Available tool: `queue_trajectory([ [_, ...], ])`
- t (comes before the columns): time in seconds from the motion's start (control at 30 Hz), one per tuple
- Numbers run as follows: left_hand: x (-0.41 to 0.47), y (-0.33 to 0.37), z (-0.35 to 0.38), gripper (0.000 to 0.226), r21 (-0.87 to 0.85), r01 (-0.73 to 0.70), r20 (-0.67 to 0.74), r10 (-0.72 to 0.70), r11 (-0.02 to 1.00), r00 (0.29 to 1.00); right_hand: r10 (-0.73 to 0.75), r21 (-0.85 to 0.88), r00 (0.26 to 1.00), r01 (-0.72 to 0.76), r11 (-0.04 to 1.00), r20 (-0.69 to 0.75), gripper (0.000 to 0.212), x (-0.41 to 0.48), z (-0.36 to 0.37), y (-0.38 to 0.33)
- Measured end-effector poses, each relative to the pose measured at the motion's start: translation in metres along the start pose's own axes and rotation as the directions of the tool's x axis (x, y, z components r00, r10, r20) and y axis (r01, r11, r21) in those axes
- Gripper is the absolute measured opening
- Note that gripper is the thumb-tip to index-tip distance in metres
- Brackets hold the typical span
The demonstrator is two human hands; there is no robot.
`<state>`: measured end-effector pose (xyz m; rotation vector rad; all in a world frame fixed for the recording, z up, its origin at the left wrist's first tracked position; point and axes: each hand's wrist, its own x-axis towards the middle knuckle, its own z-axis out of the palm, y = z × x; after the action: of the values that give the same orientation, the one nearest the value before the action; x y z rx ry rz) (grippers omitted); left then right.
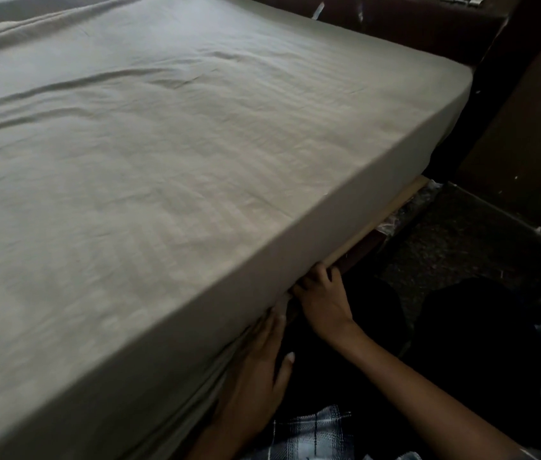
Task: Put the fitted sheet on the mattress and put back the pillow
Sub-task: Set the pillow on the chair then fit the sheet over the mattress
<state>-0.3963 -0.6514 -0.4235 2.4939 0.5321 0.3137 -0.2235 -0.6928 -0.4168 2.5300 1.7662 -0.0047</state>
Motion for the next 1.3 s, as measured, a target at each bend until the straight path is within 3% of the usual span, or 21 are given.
queue_trajectory([
  [0.13,0.006,0.0,-0.002,0.059,0.091,0.155,0.03,-0.158,0.984,0.987,0.11,0.017,0.994,-0.11,0.994,0.015,0.041,-0.004,-0.008,-0.011],
  [0.23,0.011,0.006,-0.007,0.058,0.122,0.173,0.067,-0.182,0.977,0.981,0.134,0.133,0.97,-0.163,0.978,0.202,0.077,-0.016,-0.021,-0.02],
  [0.27,0.011,0.006,-0.008,0.058,0.122,0.179,0.072,-0.188,0.976,0.98,0.111,0.188,0.973,-0.15,0.971,0.202,0.083,-0.024,-0.023,-0.024],
  [0.43,0.004,-0.01,-0.017,0.064,0.08,0.104,0.081,-0.111,0.991,0.991,-0.024,0.236,0.997,0.04,0.971,-0.071,0.059,-0.037,-0.006,-0.024],
  [0.57,-0.018,-0.009,-0.039,0.073,0.016,0.014,0.09,-0.016,1.0,0.996,-0.083,0.162,0.997,0.083,0.983,-0.005,0.067,-0.025,-0.011,-0.021],
  [0.7,-0.044,-0.007,-0.046,0.067,-0.049,0.131,0.033,-0.13,0.99,0.991,-0.081,0.143,0.996,0.084,0.986,-0.028,0.055,-0.019,-0.014,-0.029],
  [0.8,-0.061,-0.016,-0.041,0.073,-0.014,0.268,0.024,-0.267,0.963,0.963,-0.078,0.106,0.996,0.072,0.992,0.047,0.048,-0.02,-0.01,-0.035],
  [0.87,-0.067,-0.018,-0.037,0.065,0.013,0.311,0.008,-0.311,0.95,0.95,-0.041,0.093,0.998,0.036,0.995,0.055,0.039,-0.018,-0.011,-0.038],
  [0.93,-0.07,-0.019,-0.035,0.057,0.058,0.351,0.021,-0.352,0.935,0.936,0.011,0.09,1.0,-0.013,0.996,0.019,0.056,-0.019,-0.014,-0.041],
  [1.0,-0.07,-0.017,-0.034,0.057,0.133,0.368,0.029,-0.375,0.92,0.927,0.026,0.177,0.993,-0.046,0.983,0.114,0.071,-0.022,-0.025,-0.046],
  [1.07,-0.069,-0.013,-0.036,0.055,0.155,0.392,-0.01,-0.396,0.907,0.918,0.031,0.275,0.986,-0.075,0.959,0.162,0.07,-0.036,-0.031,-0.057],
  [1.1,-0.07,-0.013,-0.036,0.054,0.166,0.391,-0.033,-0.391,0.906,0.92,-0.021,0.293,0.993,-0.013,0.956,0.114,0.069,-0.043,-0.035,-0.063],
  [1.2,-0.072,-0.018,-0.041,0.054,0.071,0.389,-0.043,-0.387,0.918,0.921,-0.106,0.265,0.994,0.105,0.959,-0.007,0.07,-0.052,-0.021,-0.068],
  [1.3,-0.08,-0.024,-0.048,0.051,-0.065,0.336,-0.081,-0.341,0.94,0.937,-0.15,0.27,0.989,0.147,0.952,-0.008,0.075,-0.047,-0.018,-0.067],
])
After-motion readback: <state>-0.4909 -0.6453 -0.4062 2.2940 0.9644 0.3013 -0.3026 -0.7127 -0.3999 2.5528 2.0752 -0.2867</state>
